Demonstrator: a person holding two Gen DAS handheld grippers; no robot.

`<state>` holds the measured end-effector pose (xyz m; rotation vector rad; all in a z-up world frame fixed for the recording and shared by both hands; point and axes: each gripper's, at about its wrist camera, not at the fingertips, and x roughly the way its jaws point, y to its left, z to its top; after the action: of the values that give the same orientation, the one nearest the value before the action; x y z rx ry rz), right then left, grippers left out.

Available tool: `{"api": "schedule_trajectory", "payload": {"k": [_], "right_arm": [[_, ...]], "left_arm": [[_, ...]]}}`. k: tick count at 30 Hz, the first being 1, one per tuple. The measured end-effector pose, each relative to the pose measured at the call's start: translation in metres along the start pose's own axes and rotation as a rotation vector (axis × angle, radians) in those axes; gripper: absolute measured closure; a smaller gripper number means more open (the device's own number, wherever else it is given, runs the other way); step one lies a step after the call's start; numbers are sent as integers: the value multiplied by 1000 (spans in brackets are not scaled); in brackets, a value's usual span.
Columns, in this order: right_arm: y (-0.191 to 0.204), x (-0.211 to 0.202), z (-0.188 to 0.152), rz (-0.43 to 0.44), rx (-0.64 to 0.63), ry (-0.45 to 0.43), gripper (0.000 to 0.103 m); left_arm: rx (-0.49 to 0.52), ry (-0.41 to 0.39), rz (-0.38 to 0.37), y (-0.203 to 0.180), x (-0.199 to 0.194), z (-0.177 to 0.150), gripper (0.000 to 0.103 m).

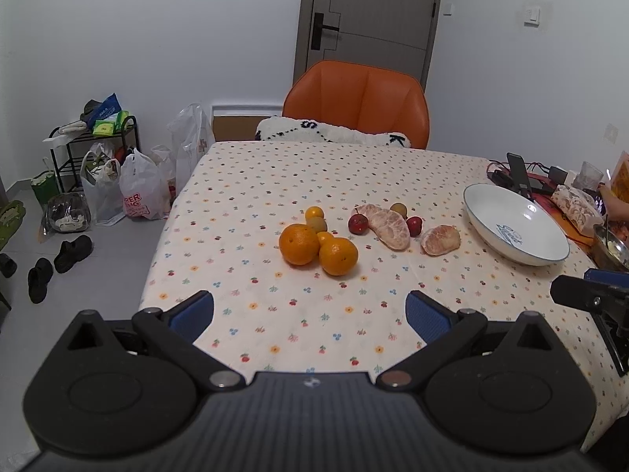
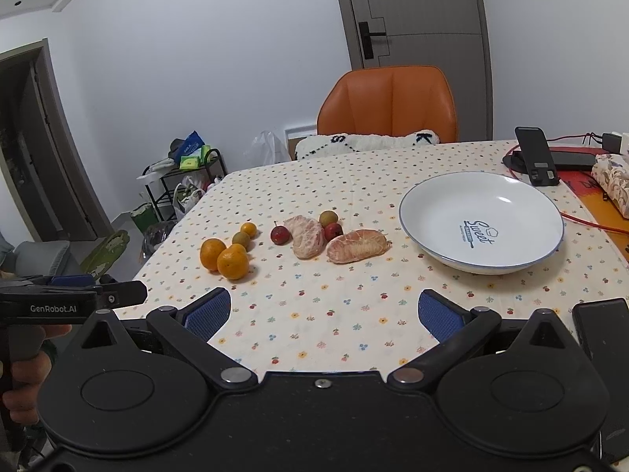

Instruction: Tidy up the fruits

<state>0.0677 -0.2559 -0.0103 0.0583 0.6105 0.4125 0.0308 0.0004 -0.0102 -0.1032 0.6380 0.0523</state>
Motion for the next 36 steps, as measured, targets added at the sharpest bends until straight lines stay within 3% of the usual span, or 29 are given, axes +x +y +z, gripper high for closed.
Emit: {"api": "schedule_trajectory", "payload": {"k": [21, 30, 36], "right_arm": [[-17, 58, 15, 58, 26, 31, 0], [-18, 87, 25, 75, -4, 38, 0], [-22, 104, 28, 86, -8, 51, 1]], "left_arm": [[-4, -24, -35, -9, 53, 16, 3], [-34, 0, -40, -6, 80, 23, 17], [-55, 29, -45, -8, 98, 26, 37]]}}
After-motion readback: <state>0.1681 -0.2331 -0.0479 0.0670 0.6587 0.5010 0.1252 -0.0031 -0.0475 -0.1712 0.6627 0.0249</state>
